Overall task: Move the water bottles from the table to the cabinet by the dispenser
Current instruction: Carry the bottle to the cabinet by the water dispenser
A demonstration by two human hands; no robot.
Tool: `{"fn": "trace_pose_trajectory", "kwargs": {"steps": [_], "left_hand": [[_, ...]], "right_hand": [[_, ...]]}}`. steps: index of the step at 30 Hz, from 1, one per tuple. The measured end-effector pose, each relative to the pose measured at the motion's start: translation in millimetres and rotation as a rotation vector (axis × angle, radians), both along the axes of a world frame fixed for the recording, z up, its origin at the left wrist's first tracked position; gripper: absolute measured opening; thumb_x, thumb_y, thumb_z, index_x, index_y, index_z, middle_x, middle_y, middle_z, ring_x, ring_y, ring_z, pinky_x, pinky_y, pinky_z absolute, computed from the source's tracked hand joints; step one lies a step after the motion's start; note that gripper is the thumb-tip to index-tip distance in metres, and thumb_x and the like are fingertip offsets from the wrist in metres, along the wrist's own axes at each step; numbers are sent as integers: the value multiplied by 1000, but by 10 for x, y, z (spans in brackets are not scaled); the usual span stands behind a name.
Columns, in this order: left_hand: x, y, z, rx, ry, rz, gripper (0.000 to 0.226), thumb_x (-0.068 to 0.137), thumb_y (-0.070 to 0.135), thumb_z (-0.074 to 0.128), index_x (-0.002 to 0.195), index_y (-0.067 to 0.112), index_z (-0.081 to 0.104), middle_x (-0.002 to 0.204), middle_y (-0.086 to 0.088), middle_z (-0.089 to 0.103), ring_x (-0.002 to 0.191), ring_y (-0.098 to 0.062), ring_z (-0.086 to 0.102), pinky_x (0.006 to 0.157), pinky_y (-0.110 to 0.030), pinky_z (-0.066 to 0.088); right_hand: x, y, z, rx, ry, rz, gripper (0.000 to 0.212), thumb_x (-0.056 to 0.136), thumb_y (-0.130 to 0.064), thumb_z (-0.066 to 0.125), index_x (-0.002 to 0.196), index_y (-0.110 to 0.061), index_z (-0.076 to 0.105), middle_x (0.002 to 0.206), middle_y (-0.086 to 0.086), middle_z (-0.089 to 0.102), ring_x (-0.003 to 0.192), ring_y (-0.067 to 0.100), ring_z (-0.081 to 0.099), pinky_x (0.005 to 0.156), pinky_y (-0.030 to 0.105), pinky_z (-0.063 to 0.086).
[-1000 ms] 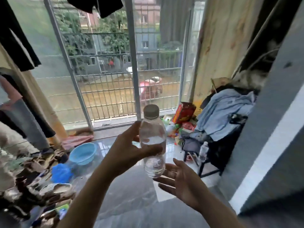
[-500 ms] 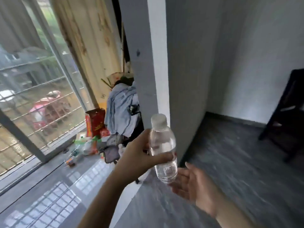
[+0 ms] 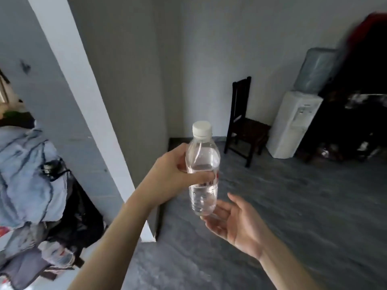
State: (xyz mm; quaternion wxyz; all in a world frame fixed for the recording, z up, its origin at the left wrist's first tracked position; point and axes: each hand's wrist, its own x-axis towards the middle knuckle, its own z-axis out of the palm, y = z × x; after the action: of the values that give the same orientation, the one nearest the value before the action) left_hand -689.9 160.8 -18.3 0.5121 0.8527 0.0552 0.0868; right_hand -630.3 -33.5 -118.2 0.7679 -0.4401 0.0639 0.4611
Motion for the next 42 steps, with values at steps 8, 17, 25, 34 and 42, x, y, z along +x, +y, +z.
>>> {"fn": "trace_pose_trajectory", "kwargs": {"steps": [8, 17, 25, 34, 42], "left_hand": [[694, -89, -28, -1, -2, -187, 52, 71, 35, 90, 117, 37, 65, 104, 14, 76, 98, -3, 72, 97, -36, 56], [1892, -470, -128, 25, 20, -342, 53, 73, 37, 89, 120, 39, 65, 107, 19, 75, 99, 3, 70, 92, -25, 53], [3377, -1189, -44, 69, 11, -462, 53, 72, 39, 88, 113, 50, 57, 100, 33, 70, 93, 18, 64, 67, 1, 45], [4579, -1792, -98, 58, 4, -564, 58, 70, 39, 89, 121, 41, 63, 109, 23, 73, 101, 7, 68, 89, -20, 51], [5702, -2125, -283, 65, -3, -645, 55, 71, 42, 88, 119, 46, 61, 110, 26, 72, 101, 11, 66, 82, -11, 47]], "right_hand": [[388, -185, -17, 21, -15, -175, 62, 91, -40, 50, 130, 8, 58, 123, 26, 66, 95, 35, 64, 94, 43, 49], [1290, -547, -152, 13, -4, -315, 62, 86, -39, 55, 127, 8, 61, 121, 27, 66, 91, 35, 67, 90, 43, 53], [2563, -1203, -118, -17, -26, -420, 62, 86, -40, 54, 124, 8, 63, 125, 29, 64, 101, 36, 61, 91, 44, 53], [3613, -1836, -165, -55, -18, -492, 56, 99, -38, 44, 127, 7, 60, 125, 26, 65, 109, 37, 64, 95, 44, 52], [4603, -2149, -334, -104, 16, -584, 56, 94, -36, 47, 127, 6, 60, 126, 26, 65, 109, 38, 64, 91, 43, 52]]}}
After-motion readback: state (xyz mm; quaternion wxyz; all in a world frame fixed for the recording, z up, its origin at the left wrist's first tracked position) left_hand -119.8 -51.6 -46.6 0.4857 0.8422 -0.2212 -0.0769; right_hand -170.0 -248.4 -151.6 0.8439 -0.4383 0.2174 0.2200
